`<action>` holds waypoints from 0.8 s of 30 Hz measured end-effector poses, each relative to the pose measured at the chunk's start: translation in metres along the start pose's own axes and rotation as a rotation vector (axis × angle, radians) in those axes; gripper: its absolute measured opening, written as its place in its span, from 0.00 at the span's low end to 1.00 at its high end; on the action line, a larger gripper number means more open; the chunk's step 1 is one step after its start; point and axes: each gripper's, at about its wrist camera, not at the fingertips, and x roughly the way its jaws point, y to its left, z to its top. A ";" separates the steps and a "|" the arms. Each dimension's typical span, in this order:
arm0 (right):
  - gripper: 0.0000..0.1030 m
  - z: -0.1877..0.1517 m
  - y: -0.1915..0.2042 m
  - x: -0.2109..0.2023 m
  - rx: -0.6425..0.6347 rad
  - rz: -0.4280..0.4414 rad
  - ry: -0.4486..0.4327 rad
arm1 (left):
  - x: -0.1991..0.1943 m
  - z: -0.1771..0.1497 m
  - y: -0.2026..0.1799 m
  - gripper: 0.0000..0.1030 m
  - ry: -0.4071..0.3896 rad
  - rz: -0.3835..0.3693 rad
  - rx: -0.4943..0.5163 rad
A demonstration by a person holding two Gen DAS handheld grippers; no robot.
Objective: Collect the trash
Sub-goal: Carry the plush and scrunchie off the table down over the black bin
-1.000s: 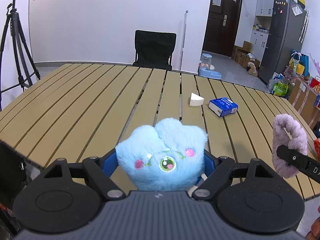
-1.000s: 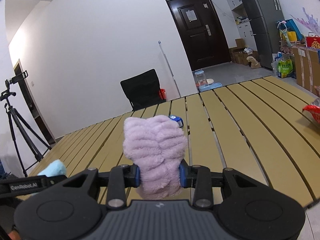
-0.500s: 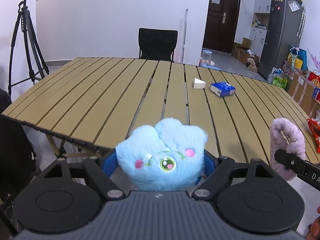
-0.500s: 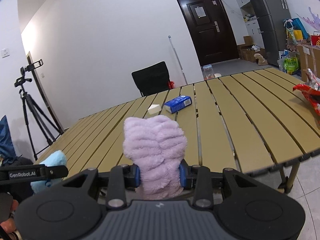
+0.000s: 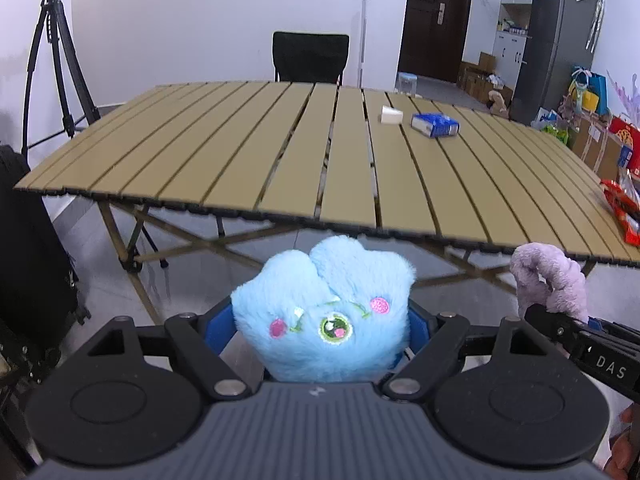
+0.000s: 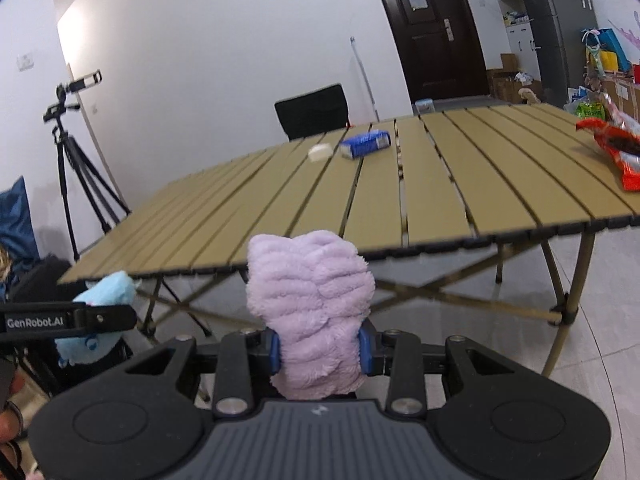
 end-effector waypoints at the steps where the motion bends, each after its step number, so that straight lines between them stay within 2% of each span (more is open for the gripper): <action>1: 0.33 -0.004 0.001 0.000 -0.005 -0.003 0.010 | 0.000 -0.004 0.000 0.80 0.005 0.000 0.000; 15: 0.33 -0.072 0.022 0.000 -0.124 -0.042 0.153 | 0.011 -0.065 0.008 0.80 0.096 0.032 0.023; 24: 0.33 -0.104 0.022 0.017 -0.165 -0.071 0.257 | 0.032 -0.103 0.014 0.80 0.162 0.044 0.016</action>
